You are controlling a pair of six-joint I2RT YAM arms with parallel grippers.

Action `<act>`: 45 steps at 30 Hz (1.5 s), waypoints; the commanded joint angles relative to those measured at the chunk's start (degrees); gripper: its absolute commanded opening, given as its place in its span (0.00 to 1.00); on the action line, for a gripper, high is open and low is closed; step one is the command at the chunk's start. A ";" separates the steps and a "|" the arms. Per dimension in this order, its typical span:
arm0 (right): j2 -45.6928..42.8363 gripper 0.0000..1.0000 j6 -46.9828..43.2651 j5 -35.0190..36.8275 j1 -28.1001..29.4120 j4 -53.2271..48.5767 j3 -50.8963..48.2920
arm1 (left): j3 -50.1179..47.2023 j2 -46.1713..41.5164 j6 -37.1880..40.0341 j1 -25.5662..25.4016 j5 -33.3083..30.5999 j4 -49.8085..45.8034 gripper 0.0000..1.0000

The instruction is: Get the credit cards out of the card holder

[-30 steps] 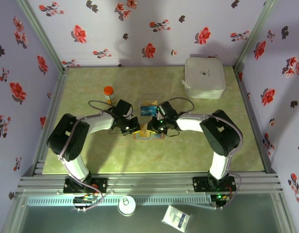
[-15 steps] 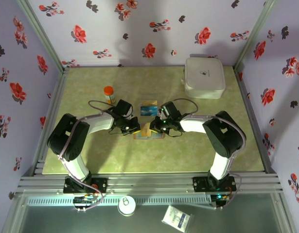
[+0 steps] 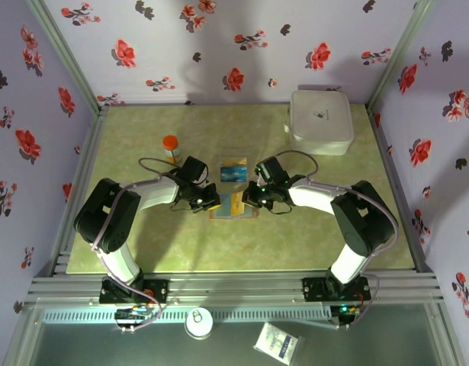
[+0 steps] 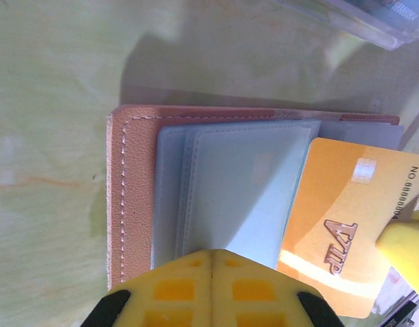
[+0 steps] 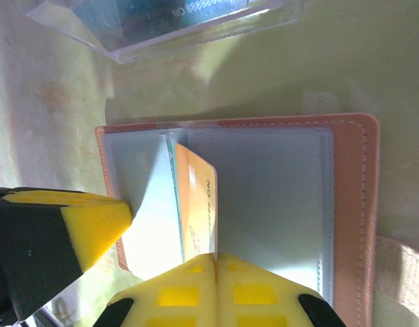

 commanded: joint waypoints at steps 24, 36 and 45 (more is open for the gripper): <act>2.51 0.14 -2.34 6.56 4.09 -12.18 8.17 | -0.89 0.93 0.59 -0.13 -0.36 -1.21 0.01; -1.17 0.06 -3.30 9.28 4.00 -14.72 8.78 | -1.05 0.24 1.54 0.05 -0.73 -2.04 0.01; -3.28 0.05 -16.32 10.93 2.47 -23.27 14.93 | -1.43 -1.09 2.46 1.11 -1.07 -3.15 0.01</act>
